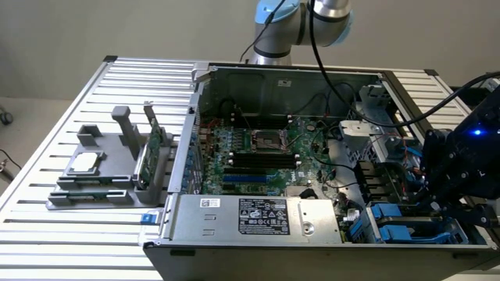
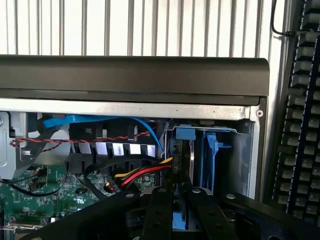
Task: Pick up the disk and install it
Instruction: 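Insert the first disk wire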
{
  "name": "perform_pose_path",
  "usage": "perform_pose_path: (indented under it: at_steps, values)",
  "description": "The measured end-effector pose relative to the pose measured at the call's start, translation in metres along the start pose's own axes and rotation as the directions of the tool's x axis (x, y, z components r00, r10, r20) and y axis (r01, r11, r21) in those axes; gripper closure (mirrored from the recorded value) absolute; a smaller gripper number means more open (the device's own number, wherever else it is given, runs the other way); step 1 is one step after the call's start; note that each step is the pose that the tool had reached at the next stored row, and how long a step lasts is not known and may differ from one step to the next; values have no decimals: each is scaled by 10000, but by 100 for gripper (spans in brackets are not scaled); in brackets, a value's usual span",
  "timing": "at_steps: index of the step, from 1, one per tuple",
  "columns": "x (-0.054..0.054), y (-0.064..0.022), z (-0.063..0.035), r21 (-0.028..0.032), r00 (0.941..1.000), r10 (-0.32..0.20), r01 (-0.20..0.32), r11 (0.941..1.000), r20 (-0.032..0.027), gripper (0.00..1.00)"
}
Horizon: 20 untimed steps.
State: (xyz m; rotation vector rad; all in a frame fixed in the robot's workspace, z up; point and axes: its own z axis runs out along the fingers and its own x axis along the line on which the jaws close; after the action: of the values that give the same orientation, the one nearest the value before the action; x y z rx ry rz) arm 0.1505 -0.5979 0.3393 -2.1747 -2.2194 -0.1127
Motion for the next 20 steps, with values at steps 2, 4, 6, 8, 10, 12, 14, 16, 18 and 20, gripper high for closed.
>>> perform_pose_path:
  at_steps: [2, 4, 6, 8, 10, 12, 14, 16, 18, 20]
  values:
    - [0, 0, 2, -4, 10000, 0, 0, 10000, 2, 83]
    - [0, 0, 4, -9, 10000, -1, 1, 10000, 2, 83]
    - [-1, 0, 7, -12, 10000, -1, 1, 10000, 1, 83]
    - [-1, 0, 8, -15, 10000, -1, 1, 10000, 1, 83]
    - [-1, 0, 9, -18, 10000, -1, 1, 10000, 2, 83]
    - [-1, 0, 11, -20, 10000, -2, 2, 10000, 1, 83]
    - [-1, -1, 11, -23, 10000, -2, 2, 10000, 1, 83]
    - [-1, -1, 11, -27, 10000, -2, 2, 10000, 1, 83]
    - [-1, -1, 12, -30, 10000, -2, 2, 10000, -3, 83]
    - [-1, -1, 13, -32, 10000, -2, 2, 10000, -8, 83]
